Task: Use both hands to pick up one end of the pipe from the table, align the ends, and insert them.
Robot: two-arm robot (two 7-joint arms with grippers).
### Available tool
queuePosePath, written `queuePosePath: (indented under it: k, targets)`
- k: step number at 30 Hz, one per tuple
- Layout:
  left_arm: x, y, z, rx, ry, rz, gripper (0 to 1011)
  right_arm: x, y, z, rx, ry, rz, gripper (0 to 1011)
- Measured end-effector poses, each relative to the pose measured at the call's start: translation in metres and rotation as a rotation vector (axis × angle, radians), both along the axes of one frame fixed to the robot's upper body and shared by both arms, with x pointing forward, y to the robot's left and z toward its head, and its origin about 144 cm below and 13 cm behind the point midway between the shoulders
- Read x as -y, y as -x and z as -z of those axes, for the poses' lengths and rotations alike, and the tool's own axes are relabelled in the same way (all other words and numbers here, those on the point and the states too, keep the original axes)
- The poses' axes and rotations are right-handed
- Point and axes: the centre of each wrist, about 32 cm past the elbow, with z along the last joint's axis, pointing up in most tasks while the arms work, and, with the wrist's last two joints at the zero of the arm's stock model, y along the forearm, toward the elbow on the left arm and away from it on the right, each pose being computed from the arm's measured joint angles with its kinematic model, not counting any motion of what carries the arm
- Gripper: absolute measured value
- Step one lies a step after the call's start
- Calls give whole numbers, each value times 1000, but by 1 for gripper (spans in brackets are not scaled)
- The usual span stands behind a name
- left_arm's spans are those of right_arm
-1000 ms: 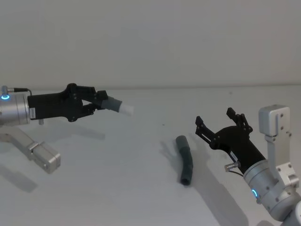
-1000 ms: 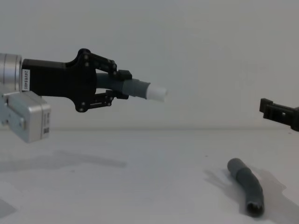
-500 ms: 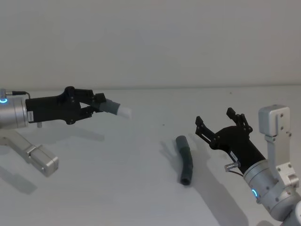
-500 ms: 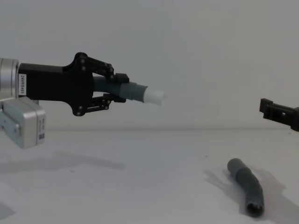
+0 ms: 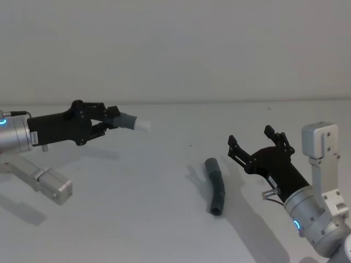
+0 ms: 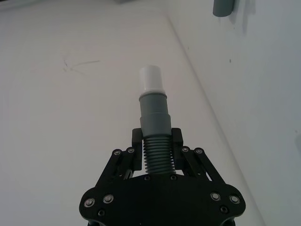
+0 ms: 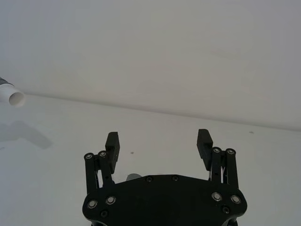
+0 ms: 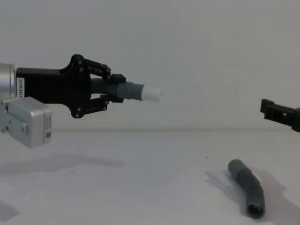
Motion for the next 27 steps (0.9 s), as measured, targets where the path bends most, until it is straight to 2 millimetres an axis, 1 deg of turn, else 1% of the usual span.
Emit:
queuePosePath:
  k: [13, 27]
  targets:
    - [0, 3, 2, -15, 16, -25, 325, 1, -3, -4, -31, 21, -14, 1001]
    - [-1, 4, 3, -21, 21, -33, 325, 2, -18, -9, -189, 98, -77, 1001]
